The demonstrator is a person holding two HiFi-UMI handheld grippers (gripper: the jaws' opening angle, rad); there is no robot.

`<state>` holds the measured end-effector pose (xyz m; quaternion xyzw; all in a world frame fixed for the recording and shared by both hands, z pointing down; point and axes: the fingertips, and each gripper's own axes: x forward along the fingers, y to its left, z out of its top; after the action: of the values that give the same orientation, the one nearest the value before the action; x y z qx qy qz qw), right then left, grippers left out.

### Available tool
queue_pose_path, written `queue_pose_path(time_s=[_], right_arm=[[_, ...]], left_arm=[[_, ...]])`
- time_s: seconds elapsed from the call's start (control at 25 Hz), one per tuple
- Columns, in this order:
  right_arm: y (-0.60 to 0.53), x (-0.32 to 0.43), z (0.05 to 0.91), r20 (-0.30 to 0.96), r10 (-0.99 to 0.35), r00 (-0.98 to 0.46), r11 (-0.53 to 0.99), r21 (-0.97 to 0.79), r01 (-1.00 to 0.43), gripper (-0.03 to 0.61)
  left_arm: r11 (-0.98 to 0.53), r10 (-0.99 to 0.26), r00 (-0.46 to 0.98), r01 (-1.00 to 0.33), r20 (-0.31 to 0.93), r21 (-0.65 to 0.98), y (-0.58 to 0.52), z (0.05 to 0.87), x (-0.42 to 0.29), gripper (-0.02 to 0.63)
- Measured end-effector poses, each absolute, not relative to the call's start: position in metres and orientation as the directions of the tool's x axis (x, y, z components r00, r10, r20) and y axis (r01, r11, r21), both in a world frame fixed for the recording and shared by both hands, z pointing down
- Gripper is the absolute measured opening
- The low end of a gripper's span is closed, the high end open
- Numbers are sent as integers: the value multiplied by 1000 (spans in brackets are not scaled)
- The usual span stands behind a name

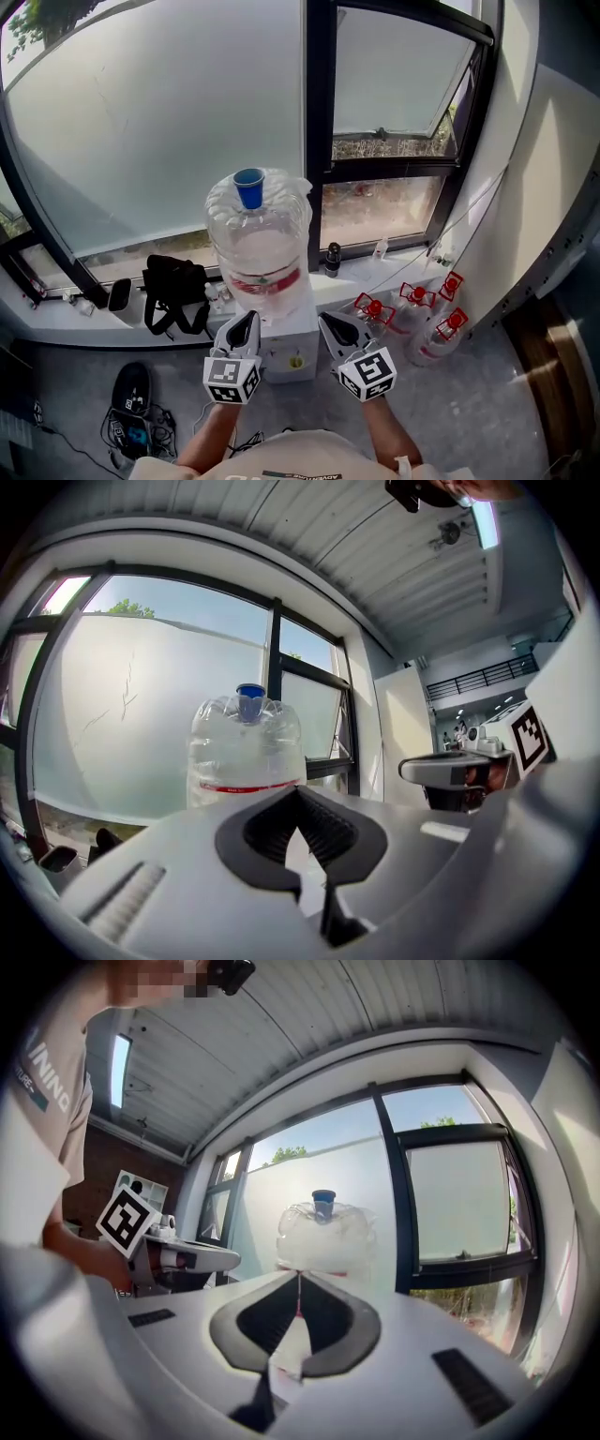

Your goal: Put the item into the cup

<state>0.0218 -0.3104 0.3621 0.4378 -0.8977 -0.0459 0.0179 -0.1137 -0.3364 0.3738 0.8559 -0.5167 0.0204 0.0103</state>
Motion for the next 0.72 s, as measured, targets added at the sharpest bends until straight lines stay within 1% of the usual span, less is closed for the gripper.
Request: queue_pose_path(time_s=[0.16, 0.4, 0.72], right_arm=[[-311, 14, 373, 19, -792, -611, 610, 89, -788, 12], [-309, 10, 375, 14, -805, -593, 592, 77, -802, 12], [-309, 6, 380, 18, -801, -598, 598, 68, -799, 12]], left_arm=[[-476, -877, 475, -880, 74, 7, -335, 384, -119, 8], [-482, -871, 480, -876, 107, 5, -334, 397, -131, 8], [-505, -859, 502, -863, 103, -3, -336, 399, -123, 8]])
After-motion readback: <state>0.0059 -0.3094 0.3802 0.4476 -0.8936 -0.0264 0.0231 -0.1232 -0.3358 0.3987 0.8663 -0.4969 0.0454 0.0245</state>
